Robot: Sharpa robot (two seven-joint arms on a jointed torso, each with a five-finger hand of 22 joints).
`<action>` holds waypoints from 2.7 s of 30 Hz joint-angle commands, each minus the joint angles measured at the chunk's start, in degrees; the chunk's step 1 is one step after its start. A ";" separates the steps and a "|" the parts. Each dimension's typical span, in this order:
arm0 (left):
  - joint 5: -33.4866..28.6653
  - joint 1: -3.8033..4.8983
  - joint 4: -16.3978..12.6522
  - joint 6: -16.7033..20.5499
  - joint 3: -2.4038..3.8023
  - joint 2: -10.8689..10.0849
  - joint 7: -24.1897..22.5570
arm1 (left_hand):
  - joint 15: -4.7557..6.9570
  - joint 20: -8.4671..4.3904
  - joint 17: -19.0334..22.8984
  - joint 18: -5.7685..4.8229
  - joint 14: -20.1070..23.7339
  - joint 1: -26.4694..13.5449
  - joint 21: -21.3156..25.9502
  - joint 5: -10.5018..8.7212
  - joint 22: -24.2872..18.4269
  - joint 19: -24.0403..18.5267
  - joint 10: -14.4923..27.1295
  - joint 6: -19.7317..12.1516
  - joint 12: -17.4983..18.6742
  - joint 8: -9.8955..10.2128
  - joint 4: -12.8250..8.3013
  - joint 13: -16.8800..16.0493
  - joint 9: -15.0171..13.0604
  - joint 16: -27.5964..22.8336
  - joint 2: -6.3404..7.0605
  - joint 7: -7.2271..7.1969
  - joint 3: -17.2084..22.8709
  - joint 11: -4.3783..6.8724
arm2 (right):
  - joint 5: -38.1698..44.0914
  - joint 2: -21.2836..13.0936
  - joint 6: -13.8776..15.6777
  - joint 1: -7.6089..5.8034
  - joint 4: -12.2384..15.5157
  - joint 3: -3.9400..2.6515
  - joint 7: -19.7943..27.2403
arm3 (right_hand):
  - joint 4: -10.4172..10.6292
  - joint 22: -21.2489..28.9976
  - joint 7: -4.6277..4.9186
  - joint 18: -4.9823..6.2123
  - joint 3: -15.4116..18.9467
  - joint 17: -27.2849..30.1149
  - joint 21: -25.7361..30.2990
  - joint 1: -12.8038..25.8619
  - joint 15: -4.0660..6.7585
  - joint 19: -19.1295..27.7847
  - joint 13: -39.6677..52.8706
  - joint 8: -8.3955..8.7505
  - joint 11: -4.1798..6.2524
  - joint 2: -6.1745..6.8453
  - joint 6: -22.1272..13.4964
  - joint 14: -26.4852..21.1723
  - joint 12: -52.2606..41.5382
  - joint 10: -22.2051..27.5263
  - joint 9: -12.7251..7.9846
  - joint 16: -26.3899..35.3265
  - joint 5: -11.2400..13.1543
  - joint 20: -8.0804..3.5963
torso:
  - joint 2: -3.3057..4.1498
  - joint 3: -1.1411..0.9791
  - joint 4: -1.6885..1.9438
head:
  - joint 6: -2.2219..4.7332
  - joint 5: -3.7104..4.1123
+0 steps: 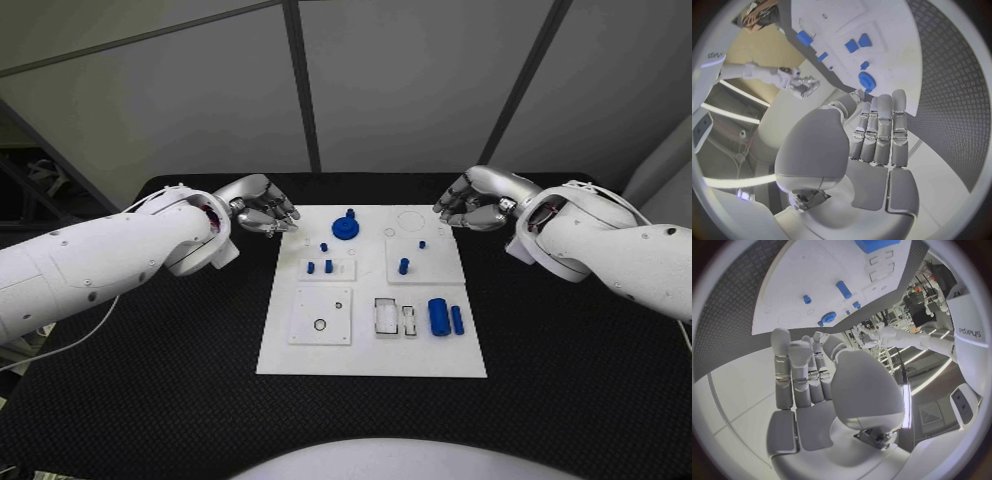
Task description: Assemble the parts on the task board
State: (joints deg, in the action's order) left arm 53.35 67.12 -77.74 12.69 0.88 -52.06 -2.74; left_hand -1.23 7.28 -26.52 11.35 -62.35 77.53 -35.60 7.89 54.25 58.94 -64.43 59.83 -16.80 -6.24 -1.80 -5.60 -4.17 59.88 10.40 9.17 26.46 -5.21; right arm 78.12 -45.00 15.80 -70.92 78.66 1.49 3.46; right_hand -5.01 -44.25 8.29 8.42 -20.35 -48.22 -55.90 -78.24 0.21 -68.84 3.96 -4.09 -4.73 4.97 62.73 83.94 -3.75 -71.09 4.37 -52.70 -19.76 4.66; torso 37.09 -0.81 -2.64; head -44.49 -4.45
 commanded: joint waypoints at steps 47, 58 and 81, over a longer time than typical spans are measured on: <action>-46.97 -0.85 -13.27 8.51 0.04 -4.00 -19.58 | -0.33 0.21 2.81 -0.96 1.91 0.14 5.11 0.29 -3.26 -1.41 -0.08 1.05 -1.02 -0.70 0.28 -0.62 0.13 -4.99 -1.78 0.21 -1.90 -0.20 | 21.97 8.75 -4.18 4.88 -5.56 0.48 -8.17 | 0.73 -20.86 1.96 -2.96 -5.76 -20.15 -17.65 1.01 -1.56 -5.48 0.21 -0.08 -1.53 2.06 -2.63 2.82 -0.57 5.47 -0.01 -21.86 1.80 2.21 | 0.11 0.02 -0.07 | 0.00 1.04; -47.10 -0.85 -13.43 8.42 0.04 -4.15 -19.25 | -0.37 0.22 2.89 -0.96 1.98 0.31 5.25 0.31 -3.33 -1.42 0.04 0.97 -1.03 -0.67 0.22 -0.64 0.14 -5.12 -1.99 0.28 -1.88 -0.25 | 23.00 9.12 -4.92 5.23 -6.11 0.48 -9.52 | -0.43 -25.03 0.19 -3.68 -7.45 -21.59 -20.82 -0.89 0.13 -7.43 1.75 -2.04 0.45 0.46 1.87 2.82 -2.59 -0.18 1.19 -23.60 3.97 1.28 | 0.10 0.05 -0.03 | -0.24 1.02; -47.13 -0.85 -12.94 8.12 0.04 -4.12 -18.51 | -0.48 0.27 3.04 -0.98 2.16 0.58 5.52 0.29 -3.45 -1.47 0.41 0.66 -1.01 -0.56 0.03 -0.65 0.20 -5.38 -2.16 0.50 -2.00 -0.42 | 25.12 7.57 3.60 5.35 -3.27 0.45 -11.68 | -1.80 -27.70 -0.43 -4.19 -8.80 -22.09 -22.85 -2.10 0.81 -8.65 2.89 -2.66 1.13 -0.21 3.58 2.83 -2.56 -2.29 2.15 -24.37 5.03 0.44 | -0.05 0.04 -0.09 | -0.36 0.97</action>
State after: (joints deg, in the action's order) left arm 6.42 66.20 -90.74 21.14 0.87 -56.22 -21.07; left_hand -1.64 7.59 -23.52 11.44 -60.52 78.04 -30.29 7.89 50.89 57.81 -64.51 60.70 -17.70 -6.67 -1.74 -6.17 -4.05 54.80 8.80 9.32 24.64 -5.56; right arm 102.54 -37.14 16.39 -65.45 75.09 1.99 -7.38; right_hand -6.75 -71.88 7.77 4.86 -28.96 -70.26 -78.49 -79.95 0.64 -77.02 6.73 -6.70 -5.32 4.66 65.91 84.15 -6.30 -71.17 6.50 -76.82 -14.80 5.02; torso 37.05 -0.79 -2.68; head -44.92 -3.58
